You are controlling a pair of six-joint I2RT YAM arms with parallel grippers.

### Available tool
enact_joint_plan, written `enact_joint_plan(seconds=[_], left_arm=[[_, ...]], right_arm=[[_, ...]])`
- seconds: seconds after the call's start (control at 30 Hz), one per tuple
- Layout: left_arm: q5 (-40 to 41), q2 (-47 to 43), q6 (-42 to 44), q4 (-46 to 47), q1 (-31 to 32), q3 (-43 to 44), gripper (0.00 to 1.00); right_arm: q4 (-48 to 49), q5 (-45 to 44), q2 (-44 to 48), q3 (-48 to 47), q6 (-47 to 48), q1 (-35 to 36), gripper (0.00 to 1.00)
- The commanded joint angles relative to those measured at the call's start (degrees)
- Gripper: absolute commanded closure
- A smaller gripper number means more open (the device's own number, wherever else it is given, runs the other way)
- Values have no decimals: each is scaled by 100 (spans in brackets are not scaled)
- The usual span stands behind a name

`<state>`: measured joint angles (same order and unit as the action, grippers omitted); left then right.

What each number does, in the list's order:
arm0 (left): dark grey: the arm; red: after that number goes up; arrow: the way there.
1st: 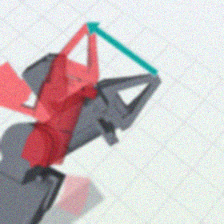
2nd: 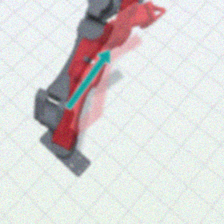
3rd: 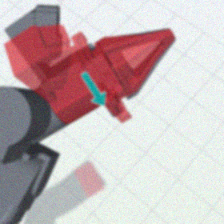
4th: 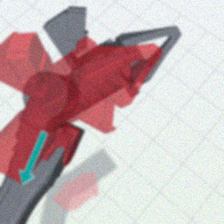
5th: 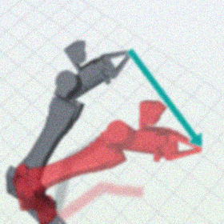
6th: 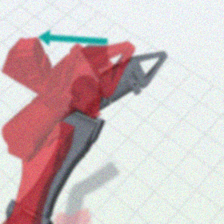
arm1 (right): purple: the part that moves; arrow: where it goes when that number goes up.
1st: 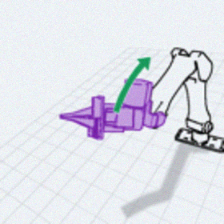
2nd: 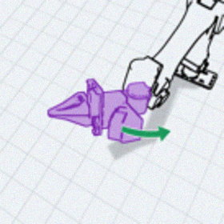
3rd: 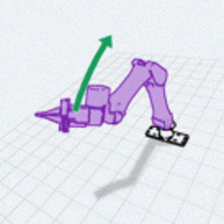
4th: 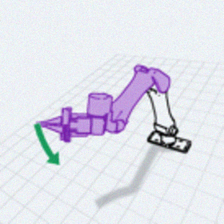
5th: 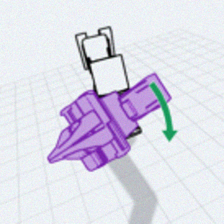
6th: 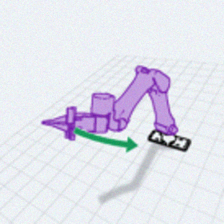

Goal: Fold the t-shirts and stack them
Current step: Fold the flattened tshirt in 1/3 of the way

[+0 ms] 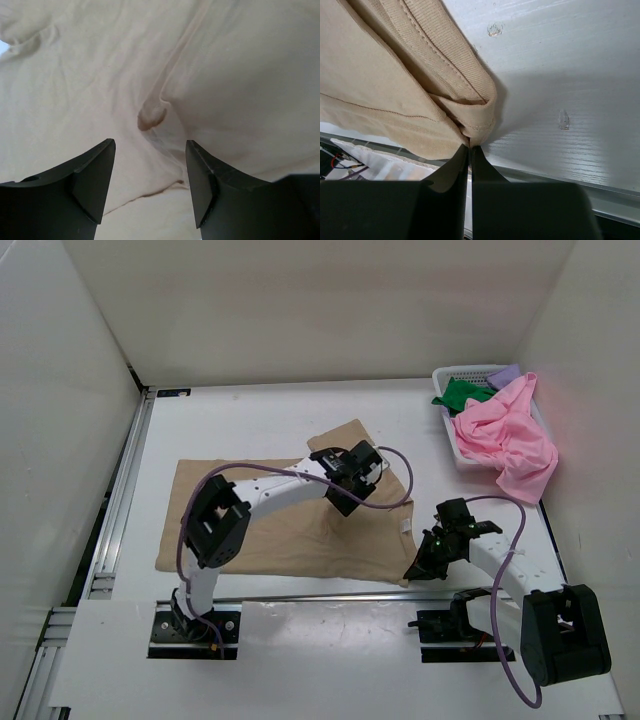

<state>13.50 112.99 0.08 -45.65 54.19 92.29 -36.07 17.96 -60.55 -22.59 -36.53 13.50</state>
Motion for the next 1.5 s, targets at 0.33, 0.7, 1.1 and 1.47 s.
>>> enact_joint_plan(seconds=[0.33, 0.7, 1.1, 1.47], left_arm=[[268, -256, -8, -85, -1444, -519, 26], [310, -4090, -8, -858, -5202, -4089, 0], [-480, -4393, -8, 221, -7458, -5793, 0], [-1367, -3099, -8, 425, -8433, -5441, 66]], right_arm=[[-233, -530, -53, -70, 50, -5, 100], [-233, -583, -53, -316, 155, -5, 100], [-339, -530, 0, -501, 208, -5, 100], [-453, -723, 0, -448, 94, -58, 100]])
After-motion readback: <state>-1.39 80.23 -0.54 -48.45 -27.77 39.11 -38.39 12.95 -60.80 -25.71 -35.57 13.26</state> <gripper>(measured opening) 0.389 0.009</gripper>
